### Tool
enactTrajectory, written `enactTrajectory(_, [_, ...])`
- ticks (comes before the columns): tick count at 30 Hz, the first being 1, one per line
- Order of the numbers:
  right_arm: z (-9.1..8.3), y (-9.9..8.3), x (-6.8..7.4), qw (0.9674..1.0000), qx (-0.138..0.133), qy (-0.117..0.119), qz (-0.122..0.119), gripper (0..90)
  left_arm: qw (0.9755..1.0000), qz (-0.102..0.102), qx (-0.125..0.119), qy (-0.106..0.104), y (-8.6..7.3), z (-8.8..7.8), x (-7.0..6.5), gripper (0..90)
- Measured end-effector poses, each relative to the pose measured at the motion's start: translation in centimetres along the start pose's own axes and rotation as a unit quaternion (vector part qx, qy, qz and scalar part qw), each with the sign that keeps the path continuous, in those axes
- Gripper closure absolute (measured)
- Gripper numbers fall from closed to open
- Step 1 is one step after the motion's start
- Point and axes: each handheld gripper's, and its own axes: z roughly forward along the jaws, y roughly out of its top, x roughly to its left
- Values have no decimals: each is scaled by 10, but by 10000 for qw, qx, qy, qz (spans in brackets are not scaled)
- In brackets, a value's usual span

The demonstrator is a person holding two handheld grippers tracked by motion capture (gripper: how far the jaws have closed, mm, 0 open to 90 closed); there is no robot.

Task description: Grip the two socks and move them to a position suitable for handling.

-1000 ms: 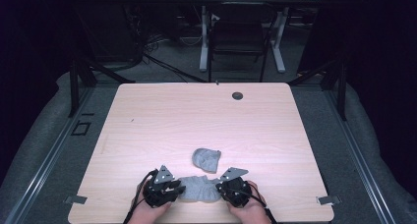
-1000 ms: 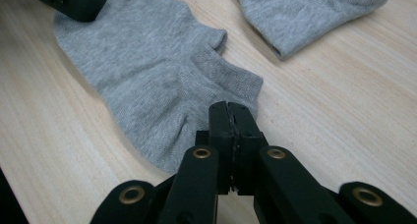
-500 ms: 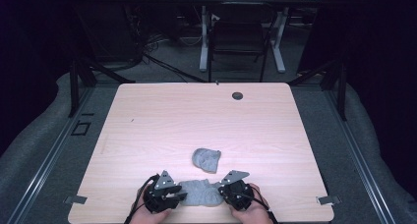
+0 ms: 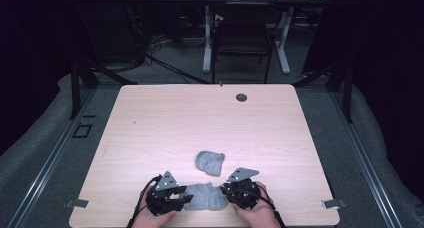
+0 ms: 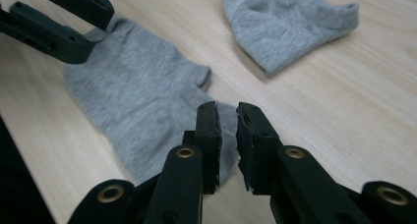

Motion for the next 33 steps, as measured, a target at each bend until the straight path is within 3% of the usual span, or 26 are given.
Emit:
enactTrajectory(7, [14, 19, -14, 9999, -15, -137, 42, 767, 9997, -68, -87, 232, 1, -2, 13, 580])
enactTrajectory(12, [32, 39, -24, 9992, -55, -333, 215, 741, 9993, -101, -175, 317, 2, -5, 22, 580])
enactTrajectory(13, [42, 47, -27, 9986, -33, -467, 231, 728, 9992, -148, -188, 331, 2, -6, 23, 579])
enactTrajectory(21, [69, 57, -30, 9960, 24, -770, 463, 709, 9985, -228, -249, 437, 1, -9, 33, 579])
enactTrajectory(27, [74, 59, -29, 9974, 28, -665, 290, 745, 9981, -267, -282, 470, 2, -10, 37, 580])
enactTrajectory(29, [75, 58, -29, 9984, -7, -535, 198, 759, 9980, -284, -295, 488, 2, -11, 39, 580])
enactTrajectory(31, [76, 59, -26, 9997, 35, -245, -39, 768, 9979, -279, -290, 500, 2, -11, 40, 580])
enactTrajectory(32, [76, 59, -26, 9997, 35, -245, -39, 768, 9978, -269, -293, 523, 2, -11, 40, 580])
enactTrajectory(33, [76, 59, -21, 9996, 54, -151, -215, 777, 9978, -291, -298, 525, 2, -11, 41, 580])
